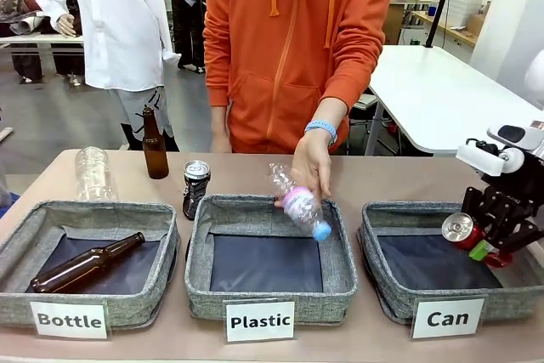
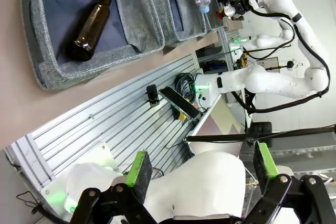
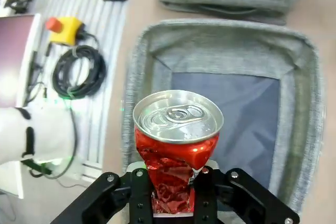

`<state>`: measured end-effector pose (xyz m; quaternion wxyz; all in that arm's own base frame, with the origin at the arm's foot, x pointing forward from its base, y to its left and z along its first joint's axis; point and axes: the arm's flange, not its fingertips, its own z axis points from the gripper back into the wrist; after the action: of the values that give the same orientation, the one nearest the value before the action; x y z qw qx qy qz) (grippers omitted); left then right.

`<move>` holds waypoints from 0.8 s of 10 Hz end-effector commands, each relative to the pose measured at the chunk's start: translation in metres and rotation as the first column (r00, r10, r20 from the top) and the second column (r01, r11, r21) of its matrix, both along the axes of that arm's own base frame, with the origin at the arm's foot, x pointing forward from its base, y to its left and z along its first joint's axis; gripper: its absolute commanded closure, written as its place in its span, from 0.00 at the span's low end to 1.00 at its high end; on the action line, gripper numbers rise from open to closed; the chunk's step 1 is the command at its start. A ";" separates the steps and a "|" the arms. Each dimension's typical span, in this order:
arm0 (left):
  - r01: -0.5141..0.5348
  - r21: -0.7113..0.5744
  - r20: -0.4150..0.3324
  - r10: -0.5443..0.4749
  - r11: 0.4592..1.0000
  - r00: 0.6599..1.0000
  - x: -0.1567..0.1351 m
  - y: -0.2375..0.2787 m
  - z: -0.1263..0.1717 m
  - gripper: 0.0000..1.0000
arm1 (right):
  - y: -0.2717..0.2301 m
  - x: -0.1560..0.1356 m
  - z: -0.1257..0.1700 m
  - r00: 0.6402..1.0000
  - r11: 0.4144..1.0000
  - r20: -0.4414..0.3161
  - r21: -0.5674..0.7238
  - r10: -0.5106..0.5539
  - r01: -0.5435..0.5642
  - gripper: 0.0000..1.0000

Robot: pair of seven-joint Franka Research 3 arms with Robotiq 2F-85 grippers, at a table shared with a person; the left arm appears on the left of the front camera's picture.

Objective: Sort the can waste into the basket.
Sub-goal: Pick up the can waste from the table and place it in the right Fabric basket.

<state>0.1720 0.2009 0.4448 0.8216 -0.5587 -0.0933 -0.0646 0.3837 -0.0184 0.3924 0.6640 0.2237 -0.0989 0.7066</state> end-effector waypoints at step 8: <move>0.000 -0.020 0.003 0.000 1.000 1.000 0.000 0.001 0.004 0.00 | -0.019 0.004 0.020 0.962 0.959 0.142 0.193 -0.234 0.205 0.00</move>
<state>0.1721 0.2009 0.4449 0.8216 -0.5586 -0.0933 -0.0647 0.3918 -0.0339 0.4083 0.7008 0.1953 -0.1969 0.6573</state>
